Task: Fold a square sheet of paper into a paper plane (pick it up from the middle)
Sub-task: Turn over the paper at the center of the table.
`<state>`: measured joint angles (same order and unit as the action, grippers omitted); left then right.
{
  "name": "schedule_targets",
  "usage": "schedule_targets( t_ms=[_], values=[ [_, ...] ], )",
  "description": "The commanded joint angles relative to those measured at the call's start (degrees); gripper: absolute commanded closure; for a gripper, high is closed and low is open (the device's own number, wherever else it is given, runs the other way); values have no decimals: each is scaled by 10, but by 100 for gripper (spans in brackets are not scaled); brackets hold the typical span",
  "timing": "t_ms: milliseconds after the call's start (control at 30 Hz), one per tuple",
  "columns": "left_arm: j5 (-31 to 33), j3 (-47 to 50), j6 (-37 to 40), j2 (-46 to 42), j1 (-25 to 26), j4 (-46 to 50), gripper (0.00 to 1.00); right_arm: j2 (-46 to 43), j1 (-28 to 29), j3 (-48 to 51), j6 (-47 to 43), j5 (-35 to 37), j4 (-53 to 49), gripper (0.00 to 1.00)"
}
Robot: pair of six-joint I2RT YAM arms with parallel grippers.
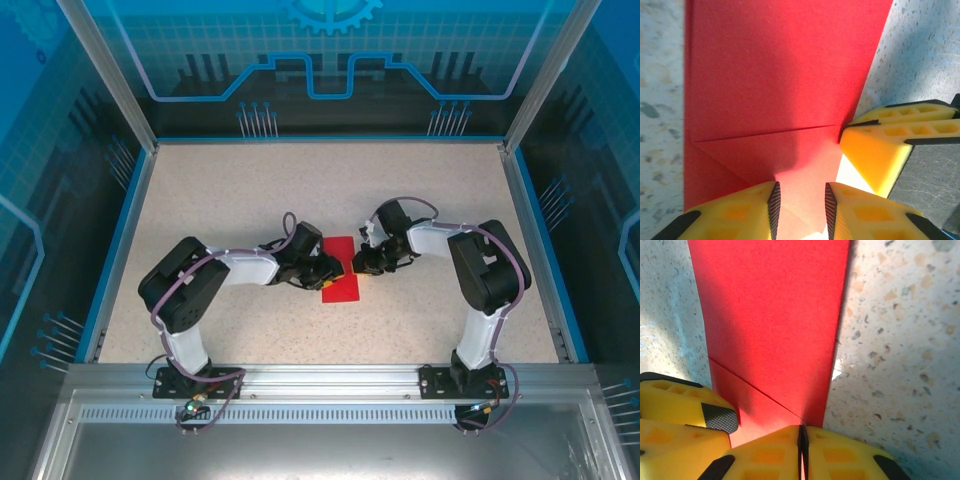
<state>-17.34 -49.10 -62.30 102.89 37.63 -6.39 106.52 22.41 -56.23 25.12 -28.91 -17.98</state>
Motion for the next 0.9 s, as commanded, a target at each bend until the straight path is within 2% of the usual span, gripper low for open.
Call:
schedule_targets(
  t_ms=[0, 167, 633, 867],
  values=[
    [20, 26, -36, -25, 3, -14, 68, -5, -11, 21, 13, 11, -7, 88],
    [29, 43, -62, -38, 3, -32, 67, -8, -11, 22, 20, 5, -2, 88],
    [17, 15, -63, -10, 2, -49, 66, -27, -11, 36, 24, 0, -1, 88],
    [15, 20, -59, -14, 2, -50, 67, -91, -11, 46, 33, -8, 17, 86]
  ],
)
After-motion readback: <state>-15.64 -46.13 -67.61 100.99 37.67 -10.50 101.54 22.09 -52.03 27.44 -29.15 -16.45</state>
